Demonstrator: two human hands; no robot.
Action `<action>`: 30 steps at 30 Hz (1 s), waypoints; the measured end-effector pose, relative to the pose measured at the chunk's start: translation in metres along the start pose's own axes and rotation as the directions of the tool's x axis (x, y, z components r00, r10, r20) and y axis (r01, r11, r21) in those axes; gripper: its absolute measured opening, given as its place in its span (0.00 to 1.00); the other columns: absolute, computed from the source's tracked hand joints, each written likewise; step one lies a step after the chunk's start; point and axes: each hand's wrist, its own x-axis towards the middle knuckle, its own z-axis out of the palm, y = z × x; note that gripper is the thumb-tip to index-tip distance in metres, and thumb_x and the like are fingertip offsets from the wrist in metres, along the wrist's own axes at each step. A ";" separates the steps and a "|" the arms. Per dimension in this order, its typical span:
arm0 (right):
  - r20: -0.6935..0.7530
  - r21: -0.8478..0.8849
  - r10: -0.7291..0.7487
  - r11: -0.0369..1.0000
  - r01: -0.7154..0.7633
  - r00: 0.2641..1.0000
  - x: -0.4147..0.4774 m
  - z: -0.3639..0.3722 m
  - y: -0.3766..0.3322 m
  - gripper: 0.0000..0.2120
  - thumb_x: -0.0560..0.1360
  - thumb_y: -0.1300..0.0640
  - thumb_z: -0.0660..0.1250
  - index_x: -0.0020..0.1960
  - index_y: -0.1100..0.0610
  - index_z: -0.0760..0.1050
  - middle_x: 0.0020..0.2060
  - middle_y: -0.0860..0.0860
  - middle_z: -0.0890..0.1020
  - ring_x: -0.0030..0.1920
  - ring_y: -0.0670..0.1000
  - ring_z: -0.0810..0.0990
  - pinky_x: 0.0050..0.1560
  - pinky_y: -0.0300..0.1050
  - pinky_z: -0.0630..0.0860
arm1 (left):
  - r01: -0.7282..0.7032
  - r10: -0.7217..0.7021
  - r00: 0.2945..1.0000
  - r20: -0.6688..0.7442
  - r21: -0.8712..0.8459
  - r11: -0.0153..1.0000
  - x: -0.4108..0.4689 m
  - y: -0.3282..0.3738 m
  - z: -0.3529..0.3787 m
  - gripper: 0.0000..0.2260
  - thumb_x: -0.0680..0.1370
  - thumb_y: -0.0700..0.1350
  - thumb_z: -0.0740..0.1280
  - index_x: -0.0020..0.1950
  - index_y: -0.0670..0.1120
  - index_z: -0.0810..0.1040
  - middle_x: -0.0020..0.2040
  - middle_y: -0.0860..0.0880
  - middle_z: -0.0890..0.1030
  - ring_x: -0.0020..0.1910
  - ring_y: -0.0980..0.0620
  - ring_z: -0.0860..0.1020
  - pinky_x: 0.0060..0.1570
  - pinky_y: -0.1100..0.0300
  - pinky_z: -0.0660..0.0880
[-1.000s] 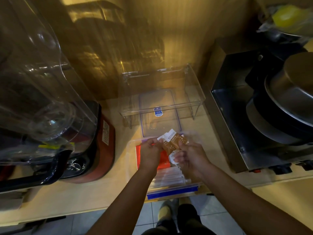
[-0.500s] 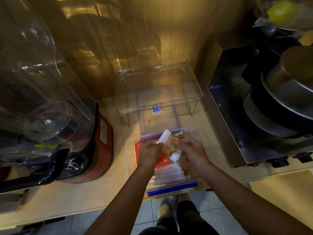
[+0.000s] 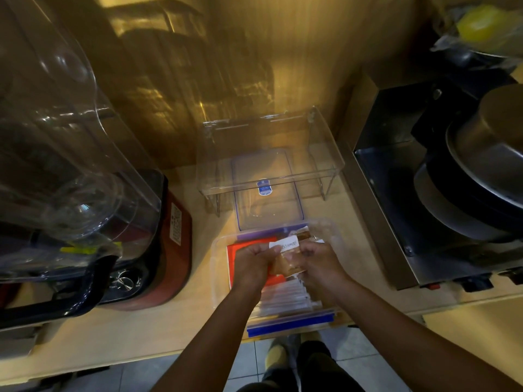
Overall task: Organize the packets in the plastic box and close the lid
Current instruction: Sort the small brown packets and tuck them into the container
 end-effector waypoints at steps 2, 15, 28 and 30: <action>-0.008 -0.002 -0.014 1.000 0.014 1.000 0.000 0.002 0.000 0.04 0.73 0.56 0.69 0.40 0.51 0.80 0.35 0.49 0.84 0.32 0.44 0.82 0.28 0.35 0.74 | 0.021 -0.020 1.000 -0.019 0.016 1.000 0.001 -0.002 0.000 0.07 0.74 0.40 0.68 0.36 0.43 0.78 0.30 0.49 0.83 0.28 0.55 0.81 0.25 0.65 0.76; -0.417 -0.148 -0.070 0.989 0.009 0.906 0.039 0.003 -0.004 0.05 0.75 0.63 0.64 0.47 0.57 0.77 0.33 0.49 0.80 0.32 0.50 0.79 0.33 0.46 0.79 | -0.043 0.048 0.994 -0.096 0.062 0.997 -0.002 -0.001 -0.003 0.06 0.75 0.38 0.67 0.38 0.43 0.80 0.40 0.42 0.84 0.39 0.46 0.83 0.32 0.59 0.80; -0.225 -0.362 -0.408 0.878 0.313 0.885 0.031 -0.009 -0.011 0.03 0.70 0.69 0.67 0.39 0.63 0.76 0.41 0.53 0.73 0.40 0.51 0.75 0.42 0.41 0.72 | -0.036 0.026 0.973 -0.227 -0.043 0.998 -0.003 -0.003 -0.011 0.04 0.74 0.37 0.68 0.43 0.43 0.82 0.41 0.45 0.84 0.40 0.49 0.82 0.36 0.61 0.78; -0.234 -0.164 -0.366 0.928 0.334 0.901 0.024 -0.013 -0.017 0.08 0.70 0.72 0.65 0.36 0.61 0.74 0.36 0.53 0.75 0.34 0.45 0.76 0.32 0.30 0.71 | -0.026 0.010 0.971 -0.239 -0.062 0.998 -0.002 -0.002 -0.012 0.03 0.74 0.37 0.68 0.44 0.41 0.81 0.40 0.46 0.83 0.38 0.50 0.81 0.31 0.64 0.76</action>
